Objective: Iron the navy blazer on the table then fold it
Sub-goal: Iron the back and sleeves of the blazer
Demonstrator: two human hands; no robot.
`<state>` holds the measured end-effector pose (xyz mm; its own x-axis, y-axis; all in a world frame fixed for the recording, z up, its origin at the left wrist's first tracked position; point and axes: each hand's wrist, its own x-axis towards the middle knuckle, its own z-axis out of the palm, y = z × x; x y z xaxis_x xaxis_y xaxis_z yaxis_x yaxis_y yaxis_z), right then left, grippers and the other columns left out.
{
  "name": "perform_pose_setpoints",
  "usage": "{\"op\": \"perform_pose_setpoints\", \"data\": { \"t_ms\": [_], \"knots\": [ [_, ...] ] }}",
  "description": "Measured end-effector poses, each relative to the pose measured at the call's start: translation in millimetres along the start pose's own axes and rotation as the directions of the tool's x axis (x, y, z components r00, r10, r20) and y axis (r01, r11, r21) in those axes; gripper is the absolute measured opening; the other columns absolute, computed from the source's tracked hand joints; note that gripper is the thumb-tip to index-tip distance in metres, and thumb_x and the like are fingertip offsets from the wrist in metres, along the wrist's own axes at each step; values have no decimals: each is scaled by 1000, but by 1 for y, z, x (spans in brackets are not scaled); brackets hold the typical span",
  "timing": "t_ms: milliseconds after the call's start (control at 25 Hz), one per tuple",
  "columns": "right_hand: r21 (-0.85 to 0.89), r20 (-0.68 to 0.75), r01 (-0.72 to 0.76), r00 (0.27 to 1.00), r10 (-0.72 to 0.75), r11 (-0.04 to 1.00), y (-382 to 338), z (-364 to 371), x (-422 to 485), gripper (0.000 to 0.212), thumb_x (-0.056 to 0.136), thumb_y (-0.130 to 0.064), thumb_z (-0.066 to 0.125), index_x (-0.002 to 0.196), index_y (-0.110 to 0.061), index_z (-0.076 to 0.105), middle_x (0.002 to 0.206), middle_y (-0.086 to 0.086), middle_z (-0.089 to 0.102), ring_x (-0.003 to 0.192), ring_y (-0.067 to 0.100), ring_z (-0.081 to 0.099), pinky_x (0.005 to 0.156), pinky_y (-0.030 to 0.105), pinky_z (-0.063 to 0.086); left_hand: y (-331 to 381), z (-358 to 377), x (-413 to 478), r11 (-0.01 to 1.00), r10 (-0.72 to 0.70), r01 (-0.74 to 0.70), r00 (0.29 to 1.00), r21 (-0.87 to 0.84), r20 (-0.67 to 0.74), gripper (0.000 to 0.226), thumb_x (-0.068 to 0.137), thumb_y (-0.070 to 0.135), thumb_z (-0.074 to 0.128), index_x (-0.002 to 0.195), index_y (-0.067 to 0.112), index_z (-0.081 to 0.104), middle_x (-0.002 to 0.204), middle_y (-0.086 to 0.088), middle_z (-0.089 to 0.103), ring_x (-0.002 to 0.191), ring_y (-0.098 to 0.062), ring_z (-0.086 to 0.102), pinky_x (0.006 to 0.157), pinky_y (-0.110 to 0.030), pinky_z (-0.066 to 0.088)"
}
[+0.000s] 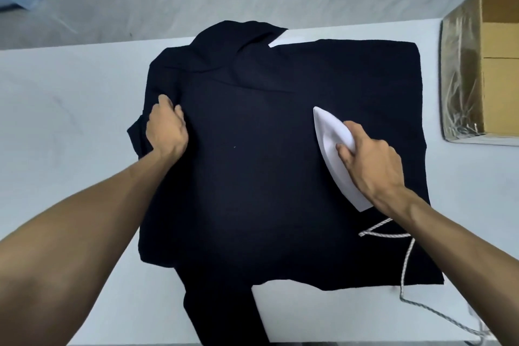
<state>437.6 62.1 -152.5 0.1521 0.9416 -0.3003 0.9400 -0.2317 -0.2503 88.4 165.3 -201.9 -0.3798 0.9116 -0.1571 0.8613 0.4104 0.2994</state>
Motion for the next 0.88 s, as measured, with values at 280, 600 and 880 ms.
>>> {"op": "perform_pose_setpoints", "data": {
  "t_ms": [280, 600, 880],
  "knots": [
    [-9, 177, 241, 956, -236, 970, -31, 7, -32, 37, 96, -49, 48, 117, -20, 47, 74, 1, 62, 67, 29, 60, 59, 36, 45, -123, 2, -127, 877, 218, -306, 940, 370, 261, 68, 101, 52, 27, 155, 11, 25, 162, -18, 18, 151, -35, 12, 122, -50, 16],
    [-228, 332, 494, 849, -410, 839, -87, 35, -67, 33, 94, -51, 48, 122, -35, 50, 110, -8, 65, 101, 22, 63, 70, 33, 44, -162, -8, -142, 974, 222, -225, 962, 2, 157, 53, 105, 32, 39, 152, 10, 31, 162, -11, 21, 150, -26, 18, 123, -41, 19],
    [-166, 306, 627, 766, -565, 761, -203, 48, -85, 53, 83, -80, 28, 89, -33, 52, 80, -12, 63, 76, 15, 59, 59, 29, 30, -189, -37, -106, 757, -167, 391, 891, -524, 423, 35, 99, 28, 57, 130, 16, 48, 102, 0, 58, 103, -25, 61, 89, -34, 49]
  ]
}}
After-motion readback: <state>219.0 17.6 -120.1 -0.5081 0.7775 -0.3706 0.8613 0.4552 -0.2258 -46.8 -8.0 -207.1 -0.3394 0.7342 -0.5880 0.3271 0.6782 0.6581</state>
